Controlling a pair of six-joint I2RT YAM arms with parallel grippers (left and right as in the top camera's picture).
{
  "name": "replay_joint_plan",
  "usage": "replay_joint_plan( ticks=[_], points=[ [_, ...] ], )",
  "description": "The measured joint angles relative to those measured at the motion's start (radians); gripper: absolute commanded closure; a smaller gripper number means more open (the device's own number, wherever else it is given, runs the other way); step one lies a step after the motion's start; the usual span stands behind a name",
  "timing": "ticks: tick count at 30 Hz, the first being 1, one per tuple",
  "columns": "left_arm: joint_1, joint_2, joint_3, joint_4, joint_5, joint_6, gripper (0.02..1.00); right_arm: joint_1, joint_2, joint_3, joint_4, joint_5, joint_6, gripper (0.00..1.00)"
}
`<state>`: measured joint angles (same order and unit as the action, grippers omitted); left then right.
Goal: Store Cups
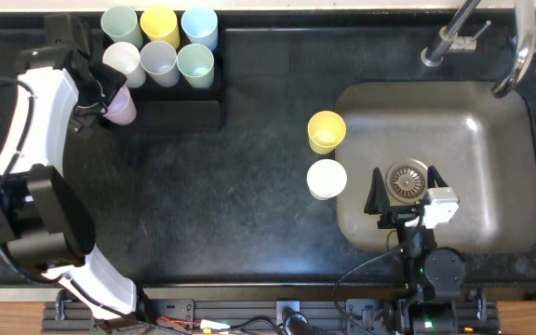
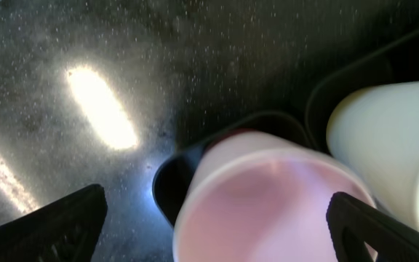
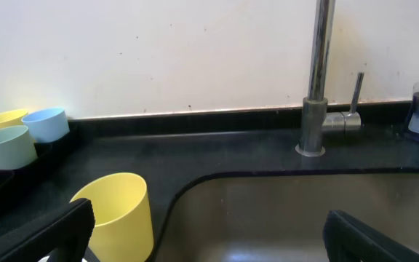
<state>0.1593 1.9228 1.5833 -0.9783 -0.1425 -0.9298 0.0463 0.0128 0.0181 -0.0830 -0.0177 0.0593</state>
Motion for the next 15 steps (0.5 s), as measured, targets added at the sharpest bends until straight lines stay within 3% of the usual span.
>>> replay_joint_plan(
  ticks=[8,12,15],
  points=[
    [-0.102,-0.162,-0.001,-0.036,0.000,0.001,0.020,0.000,0.000,0.000,0.000,0.000,-0.001,0.003],
    [-0.290,-0.283,0.003,0.013,-0.015,0.042,0.020,0.000,0.000,0.000,0.000,0.000,0.000,0.005],
    [-0.513,-0.299,0.012,0.055,-0.062,0.070,0.020,0.000,0.000,0.000,0.000,0.000,0.000,0.005]
  ],
)
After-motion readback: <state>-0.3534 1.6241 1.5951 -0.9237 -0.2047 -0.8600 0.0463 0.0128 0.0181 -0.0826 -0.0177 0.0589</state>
